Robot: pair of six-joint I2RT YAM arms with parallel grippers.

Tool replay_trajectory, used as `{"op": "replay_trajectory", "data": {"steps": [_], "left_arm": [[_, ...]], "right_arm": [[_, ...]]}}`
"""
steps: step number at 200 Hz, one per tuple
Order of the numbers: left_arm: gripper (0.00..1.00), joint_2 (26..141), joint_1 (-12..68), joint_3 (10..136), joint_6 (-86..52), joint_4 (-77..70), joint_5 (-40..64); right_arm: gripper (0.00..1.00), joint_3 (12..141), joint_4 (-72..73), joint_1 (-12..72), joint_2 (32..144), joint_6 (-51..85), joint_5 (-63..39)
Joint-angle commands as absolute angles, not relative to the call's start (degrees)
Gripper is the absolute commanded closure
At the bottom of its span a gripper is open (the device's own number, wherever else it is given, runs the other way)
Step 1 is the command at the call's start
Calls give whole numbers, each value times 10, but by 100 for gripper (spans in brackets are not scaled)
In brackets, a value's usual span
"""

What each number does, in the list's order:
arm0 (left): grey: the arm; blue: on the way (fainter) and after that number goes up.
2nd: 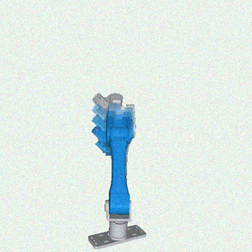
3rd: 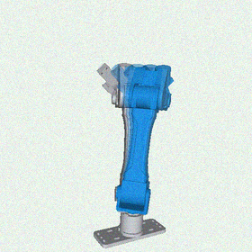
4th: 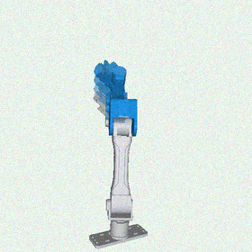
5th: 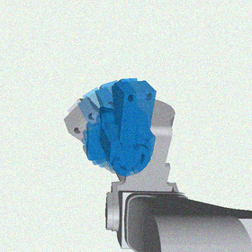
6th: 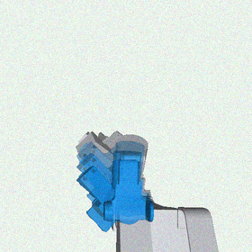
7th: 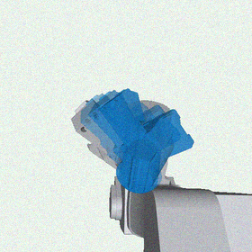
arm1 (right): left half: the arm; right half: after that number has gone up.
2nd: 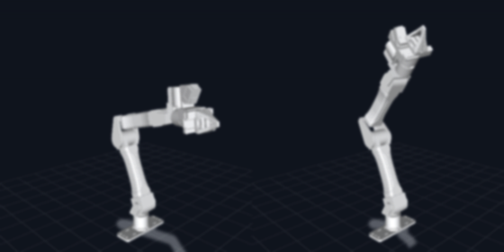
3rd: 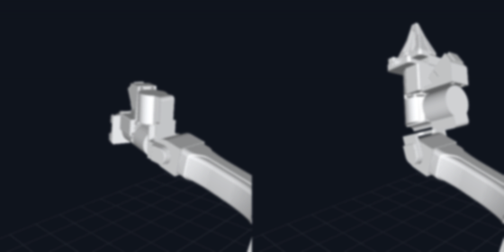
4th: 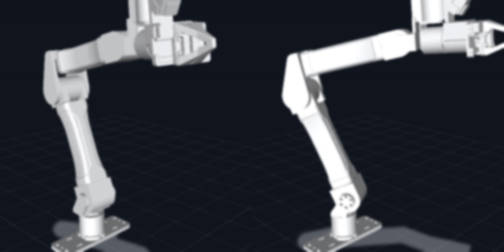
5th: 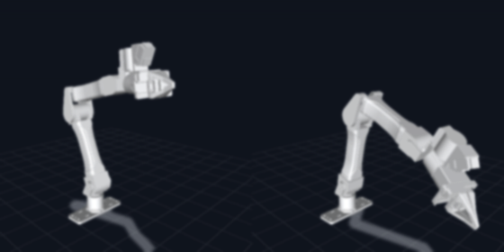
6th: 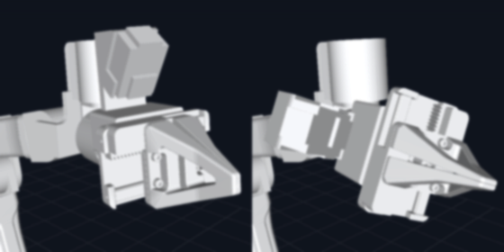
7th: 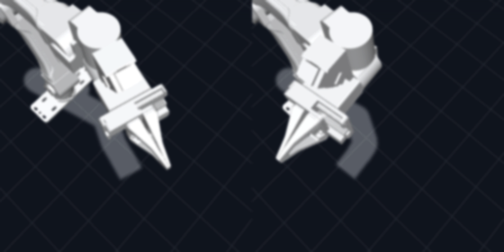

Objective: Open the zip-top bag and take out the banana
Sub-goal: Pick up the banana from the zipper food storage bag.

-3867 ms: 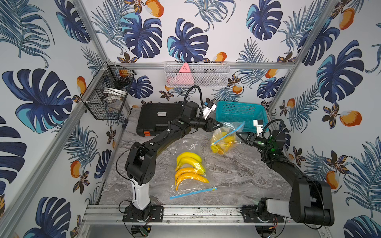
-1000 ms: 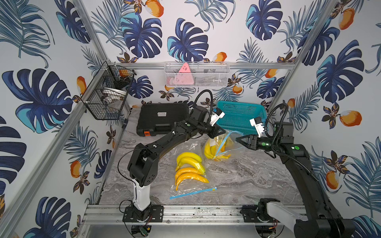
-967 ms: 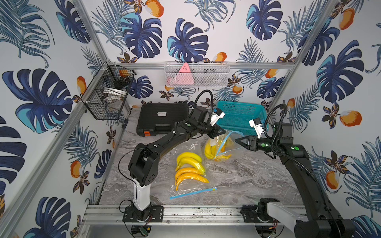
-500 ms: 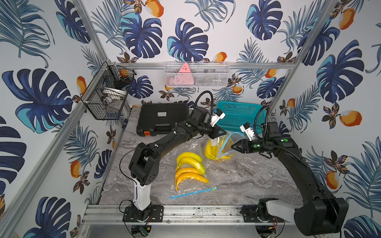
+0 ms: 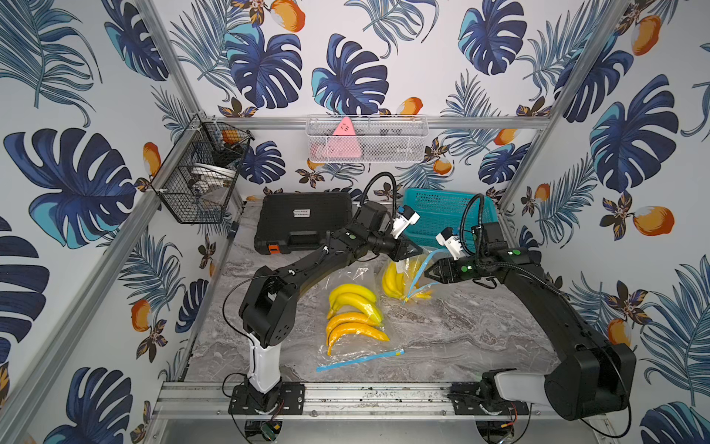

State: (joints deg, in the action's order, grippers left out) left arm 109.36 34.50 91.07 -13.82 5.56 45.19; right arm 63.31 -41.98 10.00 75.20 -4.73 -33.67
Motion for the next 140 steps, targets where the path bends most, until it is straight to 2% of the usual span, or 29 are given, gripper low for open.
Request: {"op": "replay_trajectory", "data": {"steps": [1,64,113,140], "left_arm": [[100,1088,346,902,-168,9,471],[100,1090,344,908,-166,14,460],[100,1106,343,920,-164,22,461],[100,1101,334,905,-166,19,464]], "right_arm": [[47,608,-338,105,748,-2,-327],[48,618,-461,164,799,-69,-303],[48,593,-496,219,788,-31,-263],[49,611,-513,257,839,-11,-232]]}}
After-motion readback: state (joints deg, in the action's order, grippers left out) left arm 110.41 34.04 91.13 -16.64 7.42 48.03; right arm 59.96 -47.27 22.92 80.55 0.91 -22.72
